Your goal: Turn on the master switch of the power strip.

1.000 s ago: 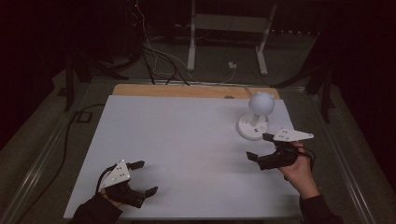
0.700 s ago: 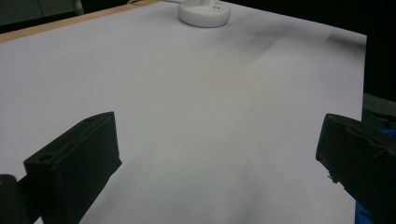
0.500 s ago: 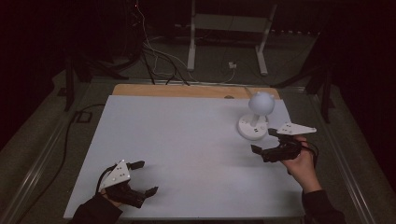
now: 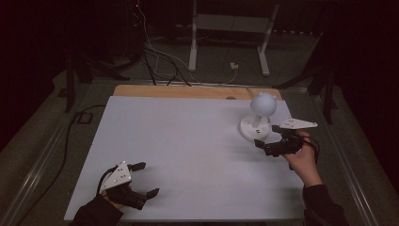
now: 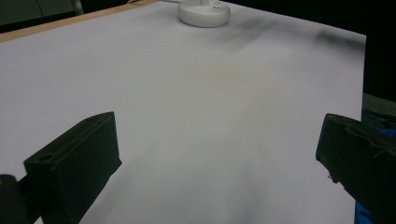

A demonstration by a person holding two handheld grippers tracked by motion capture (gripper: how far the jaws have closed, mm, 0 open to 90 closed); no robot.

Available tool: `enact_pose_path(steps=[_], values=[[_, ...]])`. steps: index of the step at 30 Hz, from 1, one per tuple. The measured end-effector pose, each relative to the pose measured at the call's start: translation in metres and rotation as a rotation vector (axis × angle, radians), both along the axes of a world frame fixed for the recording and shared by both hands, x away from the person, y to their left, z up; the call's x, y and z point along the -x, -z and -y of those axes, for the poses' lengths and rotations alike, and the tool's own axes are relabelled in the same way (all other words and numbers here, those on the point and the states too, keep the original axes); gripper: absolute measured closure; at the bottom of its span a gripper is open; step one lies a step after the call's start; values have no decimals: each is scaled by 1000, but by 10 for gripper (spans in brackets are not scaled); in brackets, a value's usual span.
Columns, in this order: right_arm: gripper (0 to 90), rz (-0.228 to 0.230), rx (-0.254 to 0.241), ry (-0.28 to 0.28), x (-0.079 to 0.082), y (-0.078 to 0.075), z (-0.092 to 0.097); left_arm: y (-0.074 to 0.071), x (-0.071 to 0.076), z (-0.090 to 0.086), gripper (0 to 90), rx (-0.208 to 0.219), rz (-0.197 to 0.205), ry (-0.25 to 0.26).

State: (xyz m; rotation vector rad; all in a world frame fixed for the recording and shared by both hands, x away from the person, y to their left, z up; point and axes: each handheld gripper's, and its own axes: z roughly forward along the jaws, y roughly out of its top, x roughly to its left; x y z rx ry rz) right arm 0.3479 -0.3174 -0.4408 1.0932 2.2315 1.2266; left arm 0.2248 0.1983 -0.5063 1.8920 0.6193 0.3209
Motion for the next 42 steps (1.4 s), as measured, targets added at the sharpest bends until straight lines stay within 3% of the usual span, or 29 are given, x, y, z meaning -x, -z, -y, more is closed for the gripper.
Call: enact_pose_path(steps=[8, 27, 28, 33, 42], values=[[0, 14, 2, 78, -14, 6, 3, 0, 0, 0, 1, 1, 0, 0], [0, -35, -37, 224, -40, 22, 23, 0, 0, 0, 1, 2, -4, 0], [67, -44, -27, 248, -42, 25, 25, 0, 0, 0, 1, 2, -4, 0], [93, -63, -33, 285, -48, 31, 29, 0, 0, 0, 1, 3, -3, -1], [235, -109, -56, 335, -56, 36, 29, 0, -1, 0, 1, 1, -4, 0]])
